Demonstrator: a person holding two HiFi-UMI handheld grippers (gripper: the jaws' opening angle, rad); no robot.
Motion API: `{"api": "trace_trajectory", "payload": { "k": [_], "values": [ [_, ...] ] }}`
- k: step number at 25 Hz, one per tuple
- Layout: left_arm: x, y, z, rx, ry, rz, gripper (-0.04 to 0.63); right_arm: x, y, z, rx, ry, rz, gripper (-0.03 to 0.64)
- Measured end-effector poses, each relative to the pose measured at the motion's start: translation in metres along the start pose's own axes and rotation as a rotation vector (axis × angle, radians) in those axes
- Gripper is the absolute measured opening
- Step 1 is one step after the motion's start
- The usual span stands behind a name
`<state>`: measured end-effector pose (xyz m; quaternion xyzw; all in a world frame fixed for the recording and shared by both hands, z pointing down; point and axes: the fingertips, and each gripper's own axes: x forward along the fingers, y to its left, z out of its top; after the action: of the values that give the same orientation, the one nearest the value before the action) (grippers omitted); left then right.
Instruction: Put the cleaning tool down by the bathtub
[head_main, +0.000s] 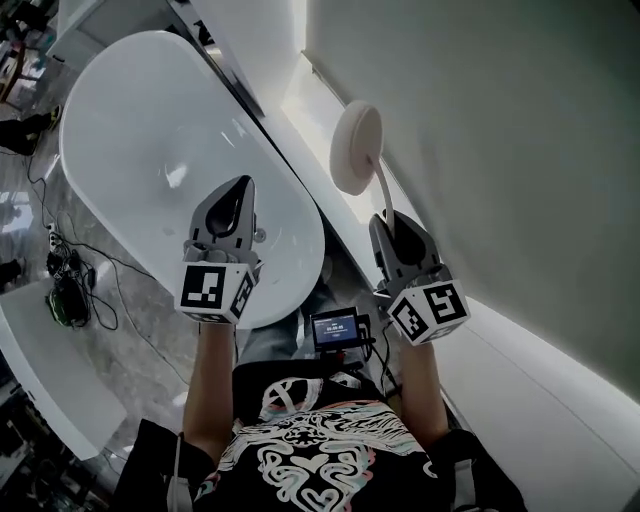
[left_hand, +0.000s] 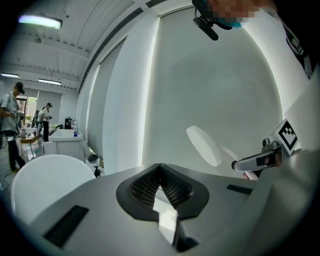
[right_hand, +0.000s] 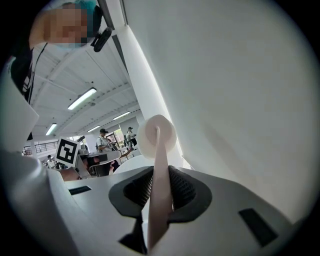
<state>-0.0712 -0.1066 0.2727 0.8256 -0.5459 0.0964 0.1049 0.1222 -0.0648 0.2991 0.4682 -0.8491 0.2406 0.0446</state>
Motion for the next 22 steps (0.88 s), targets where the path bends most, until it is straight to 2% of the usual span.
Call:
{"api": "trace_trajectory", "payload": {
  "k": [4,13,22],
  "values": [
    [0.020,0.007,-0.036,-0.037,0.040,0.021,0.015,0.017,-0.021,-0.027,0.014,0.044,-0.012,0.097],
    [0.055,0.038,-0.097,-0.068,0.086,0.026,0.015,0.066,-0.044,-0.082,0.017,0.105,-0.014,0.097],
    [0.079,0.039,-0.160,-0.099,0.153,-0.015,0.015,0.102,-0.061,-0.122,0.009,0.157,-0.016,0.097]
  ]
}}
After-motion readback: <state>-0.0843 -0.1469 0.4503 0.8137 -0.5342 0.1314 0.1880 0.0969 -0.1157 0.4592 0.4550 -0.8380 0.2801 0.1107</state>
